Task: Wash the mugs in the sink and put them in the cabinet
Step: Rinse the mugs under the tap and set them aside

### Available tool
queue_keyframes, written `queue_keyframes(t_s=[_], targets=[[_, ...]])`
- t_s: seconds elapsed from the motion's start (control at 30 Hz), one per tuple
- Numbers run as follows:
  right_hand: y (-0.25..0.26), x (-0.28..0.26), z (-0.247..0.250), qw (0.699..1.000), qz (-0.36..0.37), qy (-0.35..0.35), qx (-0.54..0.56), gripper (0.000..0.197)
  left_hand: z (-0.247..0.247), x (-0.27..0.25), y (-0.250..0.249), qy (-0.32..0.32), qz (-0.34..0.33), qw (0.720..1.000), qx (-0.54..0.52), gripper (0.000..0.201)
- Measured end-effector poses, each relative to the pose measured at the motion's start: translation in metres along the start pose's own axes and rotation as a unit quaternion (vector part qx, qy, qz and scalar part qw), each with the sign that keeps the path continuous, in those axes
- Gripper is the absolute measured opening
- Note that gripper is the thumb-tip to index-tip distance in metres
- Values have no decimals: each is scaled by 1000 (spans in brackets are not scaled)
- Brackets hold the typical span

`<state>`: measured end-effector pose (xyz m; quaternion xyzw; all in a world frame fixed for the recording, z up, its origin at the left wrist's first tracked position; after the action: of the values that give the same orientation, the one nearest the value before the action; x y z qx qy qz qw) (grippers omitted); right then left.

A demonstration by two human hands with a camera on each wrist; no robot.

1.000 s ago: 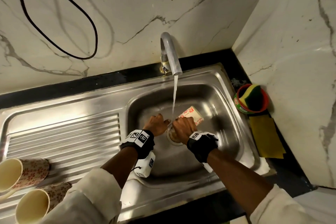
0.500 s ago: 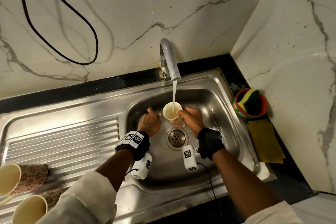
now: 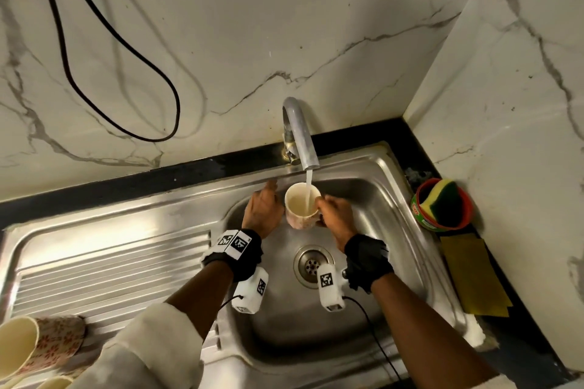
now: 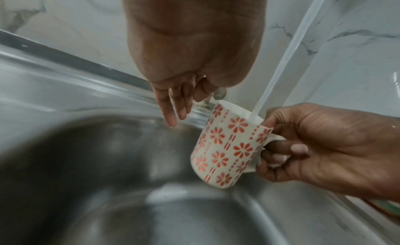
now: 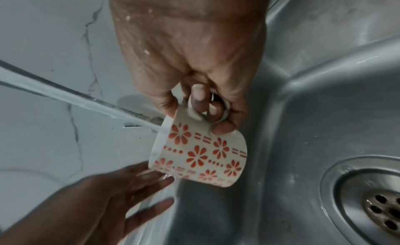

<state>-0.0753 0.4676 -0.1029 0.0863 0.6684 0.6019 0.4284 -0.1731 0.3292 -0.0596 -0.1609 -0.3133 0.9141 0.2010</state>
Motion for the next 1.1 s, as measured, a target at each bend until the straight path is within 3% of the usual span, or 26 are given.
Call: queue_keyframes(t_s=[0.1, 0.23, 0.3, 0.53, 0.73, 0.93, 1.1], targets=[[9, 2, 8, 998, -11, 55, -14, 16, 7, 17, -17, -3, -8, 999, -36, 54], [8, 10, 13, 999, 9, 16, -29, 16, 17, 31, -39, 5, -64, 997, -52, 48], [5, 7, 6, 999, 16, 43, -27, 19, 19, 36, -41, -2, -69, 996, -51, 49], [-12, 12, 12, 990, -112, 12, 88, 10, 15, 43, -32, -5, -85, 993, -79, 51], [-20, 7, 13, 955, -174, 71, 230, 45, -4, 41, -19, 0, -83, 994, -69, 43], [-19, 7, 16, 978, -134, 51, 154, 32, -3, 43, -23, -35, -71, 991, -108, 35], [-25, 5, 11, 988, -108, 74, 80, 25, -5, 39, -29, -55, -114, 992, -30, 29]])
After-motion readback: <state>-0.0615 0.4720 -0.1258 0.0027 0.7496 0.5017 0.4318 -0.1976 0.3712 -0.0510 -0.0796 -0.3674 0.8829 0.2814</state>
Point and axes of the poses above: each hand's wrist, its own x-axis towards the middle knuckle, its own z-axis out of the back of the hand, y = z × x, the point moved 3 cm from there along x, towards the middle knuckle, and after that the axes turned 5 degrees about -y, right-handed, at the moved point
